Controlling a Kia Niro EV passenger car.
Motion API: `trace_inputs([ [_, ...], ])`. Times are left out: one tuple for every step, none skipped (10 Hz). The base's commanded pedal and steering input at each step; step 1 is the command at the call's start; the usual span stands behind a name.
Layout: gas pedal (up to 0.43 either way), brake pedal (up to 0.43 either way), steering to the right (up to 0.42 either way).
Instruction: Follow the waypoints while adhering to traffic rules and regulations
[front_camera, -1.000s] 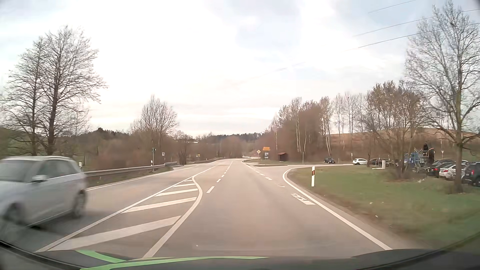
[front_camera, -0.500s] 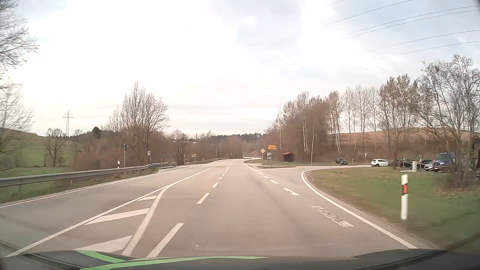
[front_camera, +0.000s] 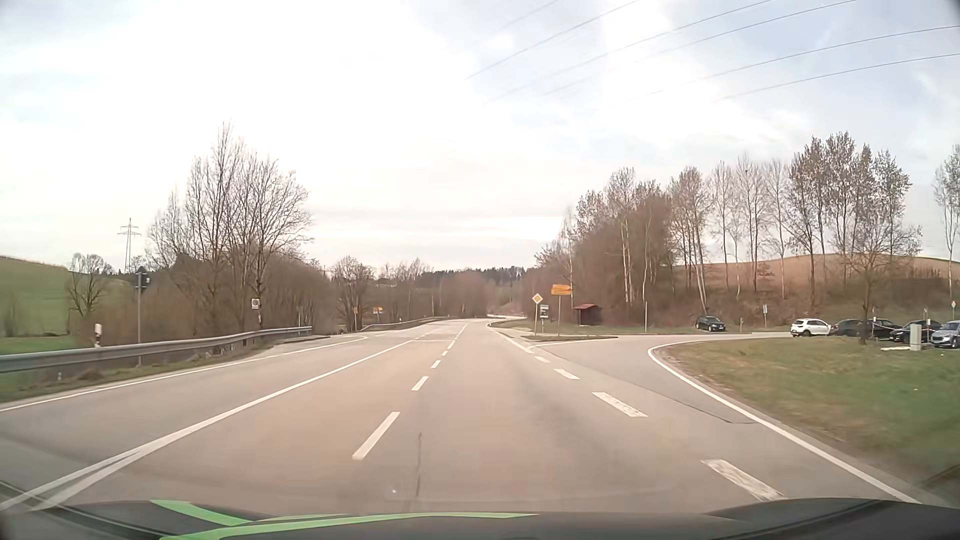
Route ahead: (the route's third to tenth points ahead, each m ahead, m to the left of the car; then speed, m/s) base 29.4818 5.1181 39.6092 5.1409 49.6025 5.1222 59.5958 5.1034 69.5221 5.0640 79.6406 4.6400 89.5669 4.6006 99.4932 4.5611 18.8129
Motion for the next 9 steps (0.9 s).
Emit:
trace_inputs([
  [0.138, 0.0, 0.003],
  [0.138, 0.0, 0.003],
  [0.138, 0.0, 0.003],
  [0.138, 0.0, 0.002],
  [0.138, 0.0, 0.0],
  [0.138, 0.0, 0.0],
  [0.138, 0.0, -0.001],
  [0.138, 0.0, -0.001],
  [0.138, 0.0, 0.0],
])
